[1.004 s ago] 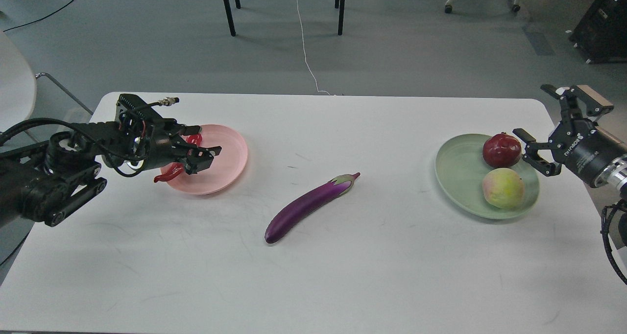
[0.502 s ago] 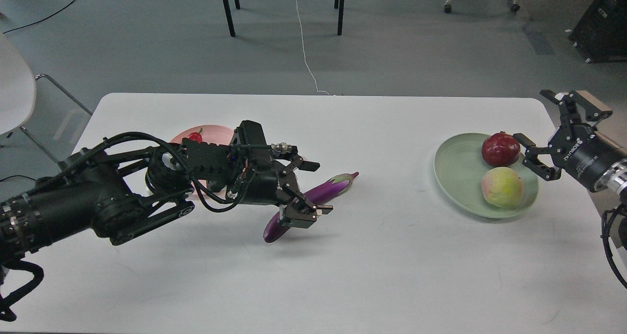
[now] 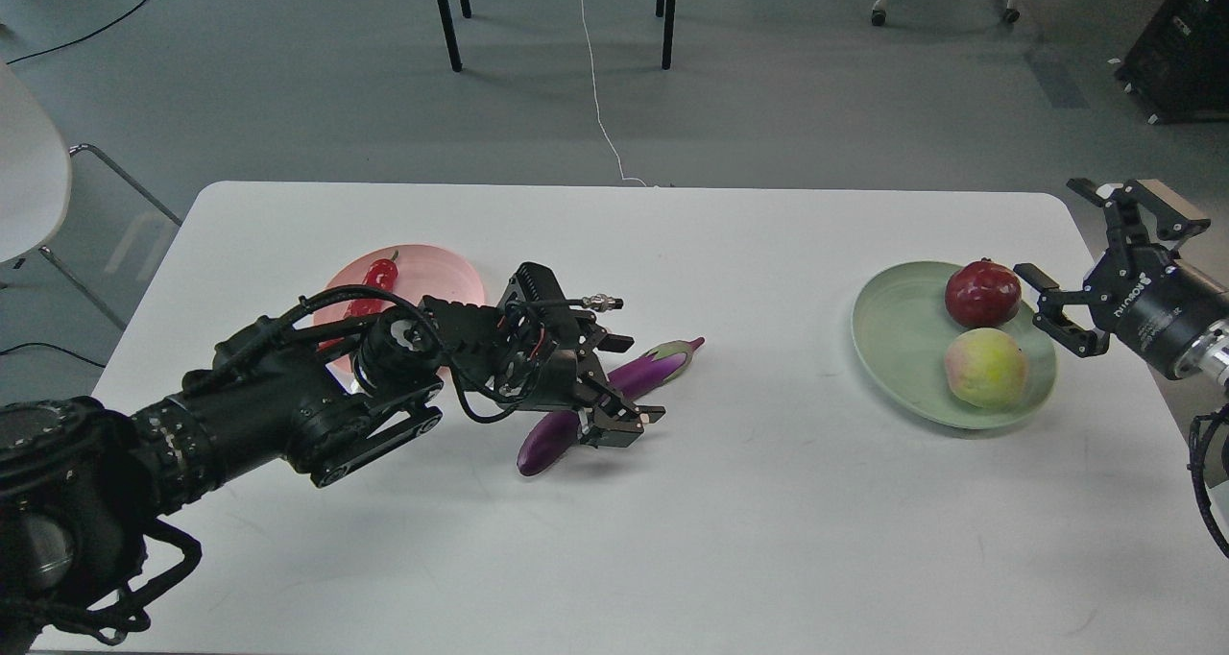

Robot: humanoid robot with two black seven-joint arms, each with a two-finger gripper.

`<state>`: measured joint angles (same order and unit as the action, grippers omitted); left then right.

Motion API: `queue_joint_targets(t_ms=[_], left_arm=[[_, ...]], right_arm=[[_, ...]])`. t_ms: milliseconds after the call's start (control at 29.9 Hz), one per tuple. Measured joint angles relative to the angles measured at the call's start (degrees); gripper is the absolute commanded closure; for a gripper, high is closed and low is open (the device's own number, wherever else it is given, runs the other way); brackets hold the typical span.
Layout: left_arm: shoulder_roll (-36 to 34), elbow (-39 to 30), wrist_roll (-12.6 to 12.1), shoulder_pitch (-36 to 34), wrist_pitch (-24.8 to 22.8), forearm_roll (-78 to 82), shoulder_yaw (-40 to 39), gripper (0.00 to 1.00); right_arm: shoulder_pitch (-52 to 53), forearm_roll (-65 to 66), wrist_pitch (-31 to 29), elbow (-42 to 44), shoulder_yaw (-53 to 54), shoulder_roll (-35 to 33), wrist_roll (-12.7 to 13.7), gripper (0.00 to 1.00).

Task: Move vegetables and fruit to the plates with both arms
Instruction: 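Move the left gripper to the purple eggplant and grasp it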

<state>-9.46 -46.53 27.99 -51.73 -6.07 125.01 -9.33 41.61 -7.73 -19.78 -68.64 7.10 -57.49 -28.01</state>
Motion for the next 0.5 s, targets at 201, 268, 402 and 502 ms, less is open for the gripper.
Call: queue_joint_targets(t_ms=[201, 268, 402, 502], left_arm=[[0.6, 2.6, 0.0, 0.2, 0.1, 0.0, 0.9, 0.23], [0.8, 2.6, 0.0, 0.4, 0.1, 0.0, 1.4, 0.47], [1.0, 2.7, 0.0, 0.4, 0.1, 0.0, 1.8, 0.78], [0.5, 2.5, 0.0, 0.3, 0.1, 0.0, 1.9, 0.9]], right_arm=[[-0.1, 0.0, -0.1, 0.0, 0.0, -0.1, 0.0, 0.02], [-0.1, 0.0, -0.1, 0.0, -0.1, -0.1, 0.0, 0.02], [-0.1, 0.0, -0.1, 0.0, -0.1, -0.1, 0.0, 0.02], [-0.1, 0.0, -0.1, 0.0, -0.1, -0.1, 0.0, 0.02]])
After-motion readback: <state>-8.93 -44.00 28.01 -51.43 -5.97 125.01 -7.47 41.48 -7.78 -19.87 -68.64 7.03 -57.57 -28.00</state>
